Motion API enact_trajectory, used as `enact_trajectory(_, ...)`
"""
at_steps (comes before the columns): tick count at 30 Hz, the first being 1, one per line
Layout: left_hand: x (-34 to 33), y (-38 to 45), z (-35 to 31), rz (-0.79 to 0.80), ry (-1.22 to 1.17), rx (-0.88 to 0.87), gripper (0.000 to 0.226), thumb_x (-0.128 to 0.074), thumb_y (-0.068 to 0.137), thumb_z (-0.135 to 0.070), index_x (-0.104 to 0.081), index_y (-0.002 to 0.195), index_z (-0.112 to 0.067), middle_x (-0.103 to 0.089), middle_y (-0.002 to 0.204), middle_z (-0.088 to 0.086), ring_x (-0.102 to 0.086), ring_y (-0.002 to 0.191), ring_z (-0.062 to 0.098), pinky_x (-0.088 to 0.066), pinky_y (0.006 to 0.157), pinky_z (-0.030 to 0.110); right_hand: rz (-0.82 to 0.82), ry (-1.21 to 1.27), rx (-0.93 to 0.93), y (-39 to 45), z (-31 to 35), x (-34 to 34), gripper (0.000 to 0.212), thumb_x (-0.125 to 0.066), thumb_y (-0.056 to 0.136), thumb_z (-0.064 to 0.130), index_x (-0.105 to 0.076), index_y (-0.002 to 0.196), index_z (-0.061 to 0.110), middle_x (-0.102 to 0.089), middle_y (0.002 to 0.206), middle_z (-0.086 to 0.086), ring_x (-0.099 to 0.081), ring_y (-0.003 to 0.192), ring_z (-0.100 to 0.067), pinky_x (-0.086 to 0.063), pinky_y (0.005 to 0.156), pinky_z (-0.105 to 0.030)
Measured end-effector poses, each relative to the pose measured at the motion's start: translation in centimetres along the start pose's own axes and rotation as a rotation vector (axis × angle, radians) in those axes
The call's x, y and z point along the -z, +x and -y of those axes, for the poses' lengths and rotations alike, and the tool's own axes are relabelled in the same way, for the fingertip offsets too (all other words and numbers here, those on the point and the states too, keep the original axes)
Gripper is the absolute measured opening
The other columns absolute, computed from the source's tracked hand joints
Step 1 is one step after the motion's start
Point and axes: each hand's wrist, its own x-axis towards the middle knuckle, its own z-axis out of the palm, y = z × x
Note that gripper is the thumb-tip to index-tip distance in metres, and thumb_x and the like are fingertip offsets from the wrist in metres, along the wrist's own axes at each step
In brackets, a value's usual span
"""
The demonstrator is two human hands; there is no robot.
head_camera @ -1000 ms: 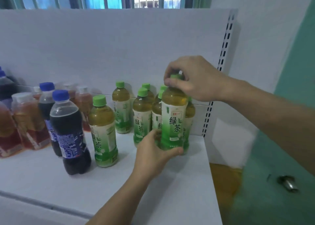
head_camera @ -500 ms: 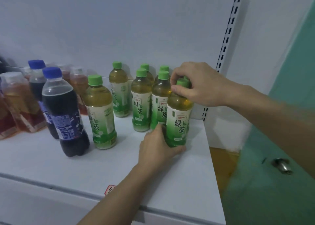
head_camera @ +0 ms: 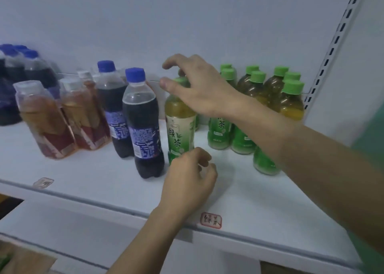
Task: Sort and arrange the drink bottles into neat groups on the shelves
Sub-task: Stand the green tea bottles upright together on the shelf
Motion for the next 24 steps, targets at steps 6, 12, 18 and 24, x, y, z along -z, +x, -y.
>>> enact_trajectory(6, 1.0, -0.1, 3.0, 0.126, -0.032, -0.094, 0.017, -0.066, 0.089, -0.034, -0.071, 0.102, -0.025, -0.071, 0.093, -0.014, -0.065, 0.087, 0.004, -0.057, 0.080, 0.032, 0.065, -0.177, -0.089, 1.4, -0.7, 1.6, 0.017, -0.064, 0.096, 0.047, -0.062, 0.090, 0.031, -0.062, 0.105, 0.006, -0.054, 0.099, -0.014, -0.031, 0.076, -0.025)
enact_trajectory(12, 1.0, 1.5, 3.1, 0.202, -0.145, -0.077, 0.027, -0.067, 0.085, -0.046, -0.055, 0.105, -0.032, -0.064, 0.101, -0.013, -0.062, 0.087, 0.005, -0.056, 0.076, 0.033, 0.068, -0.225, -0.196, -0.8, -1.7, 6.9, 0.016, -0.064, 0.097, 0.044, -0.067, 0.091, 0.030, -0.066, 0.101, 0.010, -0.059, 0.090, -0.006, -0.047, 0.074, -0.025)
enact_trajectory(18, -2.3, 5.5, 0.1, 0.401, -0.472, 0.014, 0.089, -0.090, 0.074, -0.033, -0.037, 0.145, -0.027, -0.060, 0.138, -0.006, -0.066, 0.115, 0.017, -0.057, 0.097, 0.044, 0.133, -0.362, -0.261, -2.8, -3.2, 8.3, 0.012, -0.064, 0.097, 0.040, -0.065, 0.094, 0.029, -0.063, 0.093, 0.011, -0.056, 0.084, -0.010, -0.041, 0.070, -0.026)
enact_trajectory(24, -5.7, 6.6, -0.5, 0.347, -0.290, -0.067, 0.070, -0.087, 0.077, -0.035, -0.047, 0.133, -0.027, -0.065, 0.132, -0.006, -0.063, 0.117, 0.018, -0.055, 0.099, 0.045, 0.182, -0.461, -0.266, -3.5, -4.6, 8.8, 0.009, -0.062, 0.100, 0.033, -0.061, 0.095, 0.025, -0.061, 0.095, 0.010, -0.056, 0.094, -0.017, -0.039, 0.078, -0.031)
